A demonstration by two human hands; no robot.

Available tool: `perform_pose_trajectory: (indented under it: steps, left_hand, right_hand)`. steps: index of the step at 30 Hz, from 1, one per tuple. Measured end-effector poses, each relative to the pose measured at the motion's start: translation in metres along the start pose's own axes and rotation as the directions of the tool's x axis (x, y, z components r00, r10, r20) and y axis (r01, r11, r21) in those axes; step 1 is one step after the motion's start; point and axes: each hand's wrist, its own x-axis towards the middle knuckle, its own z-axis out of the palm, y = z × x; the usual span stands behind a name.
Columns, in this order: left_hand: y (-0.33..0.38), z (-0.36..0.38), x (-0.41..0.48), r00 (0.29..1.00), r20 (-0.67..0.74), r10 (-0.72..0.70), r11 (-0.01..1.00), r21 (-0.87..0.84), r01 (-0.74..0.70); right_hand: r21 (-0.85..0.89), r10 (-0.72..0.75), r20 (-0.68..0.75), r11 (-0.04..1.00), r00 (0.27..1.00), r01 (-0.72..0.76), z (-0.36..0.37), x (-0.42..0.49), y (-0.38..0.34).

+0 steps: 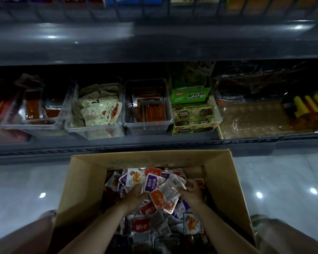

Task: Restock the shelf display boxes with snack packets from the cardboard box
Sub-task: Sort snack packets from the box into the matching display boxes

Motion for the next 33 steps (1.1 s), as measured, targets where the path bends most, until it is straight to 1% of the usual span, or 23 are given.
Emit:
perform_pose_trajectory:
  steps: [1, 3, 6, 8, 9, 12, 13, 16, 19, 21, 23, 24, 25, 26, 28, 29, 30, 31, 32, 33]
  left_hand:
    - [0.001, 0.003, -0.003, 1.0, 0.0, 0.014, 1.0, -0.015, -0.014]
    - [0.0, 0.009, -0.009, 0.999, 0.001, 0.033, 0.999, -0.042, -0.033]
    - [-0.01, 0.013, -0.006, 0.999, -0.036, -0.012, 0.996, -0.087, 0.009]
    - [-0.014, 0.014, -0.005, 0.998, -0.058, -0.038, 0.996, -0.084, 0.033]
    - [-0.016, 0.014, -0.004, 0.997, -0.063, -0.044, 0.996, -0.08, 0.039]
    - [-0.017, 0.014, -0.003, 0.998, -0.058, -0.037, 0.997, -0.075, 0.033]
    - [-0.017, 0.014, -0.003, 0.997, -0.064, -0.039, 0.996, -0.083, 0.034]
    - [-0.017, 0.012, -0.006, 0.993, -0.066, -0.102, 0.982, -0.169, 0.089]
    - [-0.017, 0.011, -0.011, 0.993, -0.061, -0.104, 0.963, -0.257, 0.085]
    - [-0.016, 0.011, -0.011, 0.989, -0.119, -0.09, 0.927, -0.374, 0.04]
    - [-0.011, 0.008, -0.006, 0.965, -0.234, -0.119, 0.875, -0.484, -0.009]
    - [-0.008, 0.007, -0.002, 0.951, -0.278, -0.136, 0.862, -0.507, -0.025]
    - [-0.004, 0.006, 0.0, 0.946, -0.293, -0.135, 0.869, -0.493, -0.028]
    - [-0.001, 0.005, 0.002, 0.952, -0.279, -0.125, 0.898, -0.44, -0.011]
    - [-0.001, 0.005, 0.004, 0.975, -0.199, -0.101, 0.959, -0.281, 0.041]
    - [-0.002, 0.004, 0.004, 0.982, -0.161, -0.099, 0.97, -0.237, 0.059]
    - [-0.003, 0.003, 0.005, 0.987, -0.127, -0.103, 0.969, -0.239, 0.071]
    - [-0.003, 0.002, 0.006, 0.989, -0.106, -0.104, 0.966, -0.247, 0.075]
    - [-0.002, 0.001, 0.006, 0.992, -0.091, -0.091, 0.965, -0.256, 0.065]
    - [-0.001, 0.001, 0.008, 0.993, -0.081, -0.083, 0.966, -0.25, 0.06]
  right_hand:
    - [0.005, 0.0, -0.03, 1.0, 1.0, 0.0, 0.005, 0.0, 0.004]
    - [-0.064, -0.005, -0.049, 0.998, 0.999, 0.002, 0.011, 0.0, 0.014]
    - [-0.189, -0.027, -0.02, 0.982, 0.999, 0.023, 0.023, 0.0, 0.027]
    - [-0.228, -0.032, -0.031, 0.973, 0.999, 0.024, 0.031, 0.0, 0.028]
    - [-0.217, -0.028, -0.025, 0.976, 0.999, 0.022, 0.035, -0.001, 0.029]
    - [-0.112, 0.028, 0.014, 0.993, 1.0, -0.026, 0.036, -0.006, 0.024]
    - [-0.116, 0.032, 0.038, 0.993, 0.999, -0.027, 0.034, -0.008, 0.022]
    - [-0.169, 0.035, 0.117, 0.985, 0.992, -0.015, 0.027, -0.013, 0.018]
    - [-0.129, 0.019, 0.128, 0.992, 0.992, -0.002, 0.022, -0.016, 0.015]
    - [-0.096, -0.025, 0.118, 0.995, 0.993, 0.036, 0.024, -0.021, 0.008]
    - [-0.064, -0.046, 0.091, 0.997, 0.995, 0.052, 0.03, -0.021, 0.003]
    - [-0.063, -0.045, 0.084, 0.997, 0.995, 0.051, 0.033, -0.02, 0.002]
    - [-0.097, -0.053, 0.091, 0.993, 0.994, 0.061, 0.039, -0.017, 0.004]
    - [-0.119, -0.067, 0.109, 0.99, 0.992, 0.08, 0.043, -0.013, 0.006]
    - [-0.269, -0.128, 0.146, 0.949, 0.981, 0.164, 0.052, -0.011, 0.01]
    - [-0.355, -0.17, 0.161, 0.909, 0.972, 0.218, 0.055, -0.009, 0.012]
    - [-0.391, -0.204, 0.182, 0.883, 0.962, 0.261, 0.057, -0.008, 0.012]
    - [-0.406, -0.235, 0.165, 0.869, 0.958, 0.283, 0.059, -0.007, 0.008]
    - [-0.331, -0.275, 0.092, 0.898, 0.957, 0.29, 0.061, -0.003, 0.006]
    - [-0.212, -0.246, 0.018, 0.946, 0.969, 0.244, 0.058, 0.001, 0.003]
